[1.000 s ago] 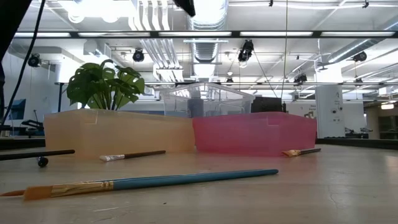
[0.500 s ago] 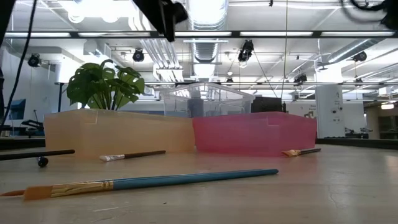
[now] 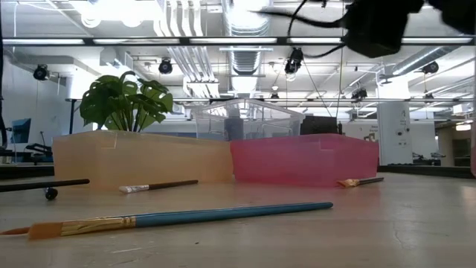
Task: Pick & Place Paint Supplies
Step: Put the pink paint bottle into the transparent bin
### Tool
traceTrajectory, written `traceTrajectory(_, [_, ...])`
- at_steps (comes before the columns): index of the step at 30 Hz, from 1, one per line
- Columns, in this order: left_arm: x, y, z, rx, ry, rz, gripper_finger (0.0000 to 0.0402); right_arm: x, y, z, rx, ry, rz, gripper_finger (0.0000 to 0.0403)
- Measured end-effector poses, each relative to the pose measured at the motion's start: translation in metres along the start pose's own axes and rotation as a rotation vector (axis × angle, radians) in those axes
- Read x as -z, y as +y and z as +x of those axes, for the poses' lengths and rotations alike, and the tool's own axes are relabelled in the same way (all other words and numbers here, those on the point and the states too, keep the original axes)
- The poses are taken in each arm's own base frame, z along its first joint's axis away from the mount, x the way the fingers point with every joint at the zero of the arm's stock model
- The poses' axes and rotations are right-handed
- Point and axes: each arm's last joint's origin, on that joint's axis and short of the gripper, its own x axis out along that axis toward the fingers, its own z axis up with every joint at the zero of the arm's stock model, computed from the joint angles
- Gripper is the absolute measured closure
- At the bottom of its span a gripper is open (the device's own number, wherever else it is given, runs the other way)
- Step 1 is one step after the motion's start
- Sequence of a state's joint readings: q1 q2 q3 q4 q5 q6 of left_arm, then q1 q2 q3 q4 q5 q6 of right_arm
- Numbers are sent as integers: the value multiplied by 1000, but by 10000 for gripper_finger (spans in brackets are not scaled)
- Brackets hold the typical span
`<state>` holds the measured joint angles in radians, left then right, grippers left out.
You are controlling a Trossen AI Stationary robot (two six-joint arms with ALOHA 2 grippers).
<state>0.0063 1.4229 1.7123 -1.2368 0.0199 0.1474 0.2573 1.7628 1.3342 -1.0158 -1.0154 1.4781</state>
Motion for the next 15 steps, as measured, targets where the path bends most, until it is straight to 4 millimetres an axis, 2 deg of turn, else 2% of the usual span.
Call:
traceTrajectory(7, [5, -1, -13, -5, -27, -18, 213, -13, 15, -28, 194, 31, -41, 293])
traceTrajectory(10, [5, -1, -13, -5, -27, -18, 213, -18, 22, -34, 173, -17, -85, 293])
traceTrajectory(15, [5, -1, -12, -5, -22, -26, 213, -28, 25, -32, 220, -82, -65, 294])
